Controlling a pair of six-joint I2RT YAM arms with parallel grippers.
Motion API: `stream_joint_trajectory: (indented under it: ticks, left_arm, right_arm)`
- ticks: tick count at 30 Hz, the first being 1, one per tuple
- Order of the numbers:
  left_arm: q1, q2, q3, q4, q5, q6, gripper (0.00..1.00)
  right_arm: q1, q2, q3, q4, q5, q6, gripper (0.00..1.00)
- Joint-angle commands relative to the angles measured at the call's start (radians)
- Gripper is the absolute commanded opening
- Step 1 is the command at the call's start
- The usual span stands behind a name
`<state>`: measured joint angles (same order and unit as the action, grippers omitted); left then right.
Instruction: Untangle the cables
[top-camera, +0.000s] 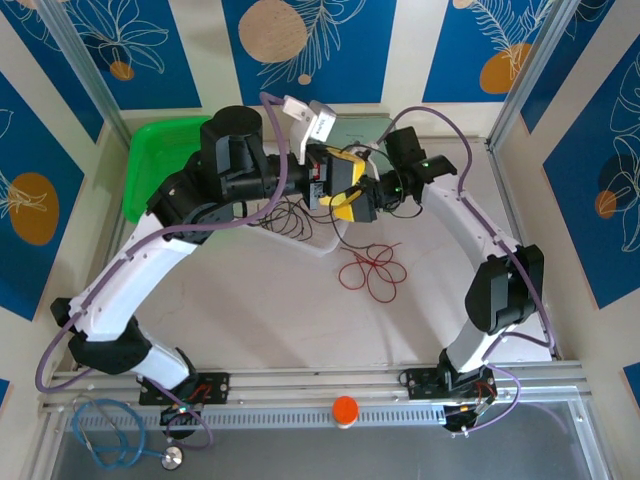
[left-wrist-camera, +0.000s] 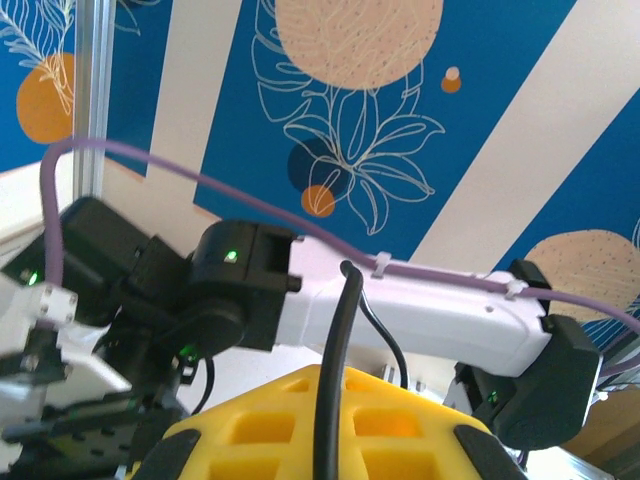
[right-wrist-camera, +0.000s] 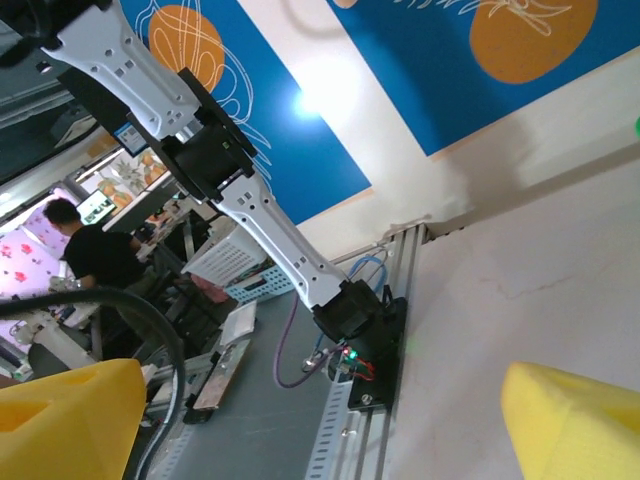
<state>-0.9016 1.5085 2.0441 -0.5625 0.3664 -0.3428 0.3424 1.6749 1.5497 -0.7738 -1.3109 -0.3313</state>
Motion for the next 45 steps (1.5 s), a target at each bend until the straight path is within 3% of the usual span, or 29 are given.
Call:
stream_joint_trajectory:
  ticks: [1,10,15,17,23,26,32,40,45]
  left_arm:
    - [-0.002,-0.014,0.041,0.033,0.004,0.003,0.00]
    - [0.000,-0.022,0.030,0.011,-0.043,0.035,0.00]
    - [-0.001,-0.018,0.034,0.027,-0.046,0.039,0.00]
    - [0.000,-0.016,0.037,0.029,-0.048,0.044,0.00]
    - [-0.001,-0.019,0.036,0.018,-0.068,0.059,0.00]
    - [0.000,-0.023,0.032,0.004,-0.100,0.073,0.00]
    - [0.001,-0.031,0.028,-0.041,-0.251,0.139,0.00]
    - [0.043,-0.012,0.046,-0.122,-0.718,0.327,0.00]
    - [0.144,0.018,0.068,-0.150,-0.865,0.395,0.00]
  right_arm:
    - [-0.003,0.004,0.000,-0.060,-0.057,-0.035,0.90]
    - [0.021,-0.059,-0.037,0.012,0.004,0.046,0.88]
    - [0.063,-0.047,-0.033,0.019,0.068,0.080,0.78]
    - [0.076,-0.040,-0.037,0.024,0.094,0.095,0.70]
    - [0.074,-0.088,-0.105,0.171,0.196,0.239,0.33]
    - [0.066,-0.143,-0.153,0.246,0.270,0.309,0.00]
    - [0.055,-0.214,-0.221,0.308,0.394,0.377,0.00]
    - [-0.006,-0.249,-0.324,0.325,0.766,0.532,0.00]
    - [-0.095,-0.285,-0.414,0.322,0.935,0.626,0.00]
